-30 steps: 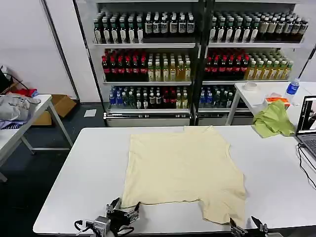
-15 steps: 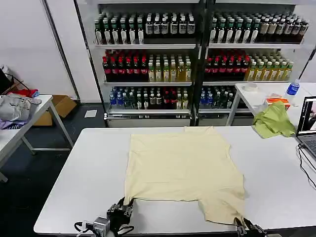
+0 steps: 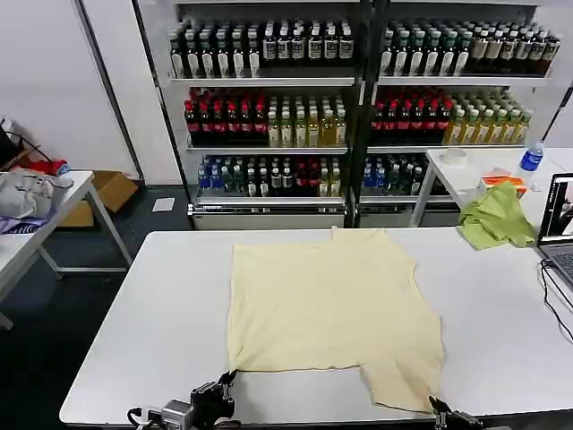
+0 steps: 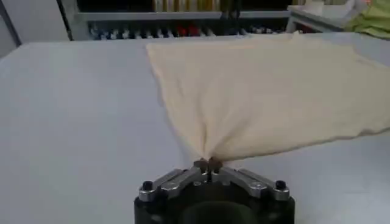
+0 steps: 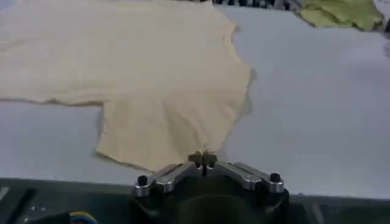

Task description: Fold and organize the clothes.

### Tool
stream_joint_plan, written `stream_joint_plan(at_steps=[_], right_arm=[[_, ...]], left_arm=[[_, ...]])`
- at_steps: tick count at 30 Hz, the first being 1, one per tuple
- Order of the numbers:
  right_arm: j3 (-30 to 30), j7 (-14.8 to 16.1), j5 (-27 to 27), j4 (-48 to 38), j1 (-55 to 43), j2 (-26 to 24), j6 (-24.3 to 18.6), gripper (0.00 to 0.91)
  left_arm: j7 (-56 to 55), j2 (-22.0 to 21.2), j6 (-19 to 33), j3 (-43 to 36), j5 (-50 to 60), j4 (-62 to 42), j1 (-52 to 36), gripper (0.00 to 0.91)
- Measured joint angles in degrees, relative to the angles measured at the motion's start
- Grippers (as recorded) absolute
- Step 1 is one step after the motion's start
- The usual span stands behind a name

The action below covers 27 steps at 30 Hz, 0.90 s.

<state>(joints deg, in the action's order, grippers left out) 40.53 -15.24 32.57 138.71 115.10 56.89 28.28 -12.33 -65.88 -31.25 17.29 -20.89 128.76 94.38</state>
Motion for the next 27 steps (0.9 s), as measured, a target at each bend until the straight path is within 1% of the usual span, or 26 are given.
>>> stream_joint_plan(at_steps=[6,13,18,27], right_arm=[[1.7,0.3,0.2,2.8,0.6,-0.2,-1.9,0.0],[2.8,0.0,1.5,3.1,-1.8,-1.6,-4.3,0.0],[2.7,0.1,2.8,1.4,-5.3,-2.9,-5.4,0.0],[0.6,-0.4,6.1,-4.4,-15.0,-6.2,-5.6,0.0]], left_arm=[[0.4,0.7,0.1,2.2,0.0,4.7,2.7,0.01],[1.0,1.5,0.4,4.4,0.0,8.9,4.2,0.01],[1.3,2.3,0.6,5.7,-0.6,9.6,3.7,0.01],[2.1,4.3,1.0,5.6,-1.8,7.5,0.4,0.01]])
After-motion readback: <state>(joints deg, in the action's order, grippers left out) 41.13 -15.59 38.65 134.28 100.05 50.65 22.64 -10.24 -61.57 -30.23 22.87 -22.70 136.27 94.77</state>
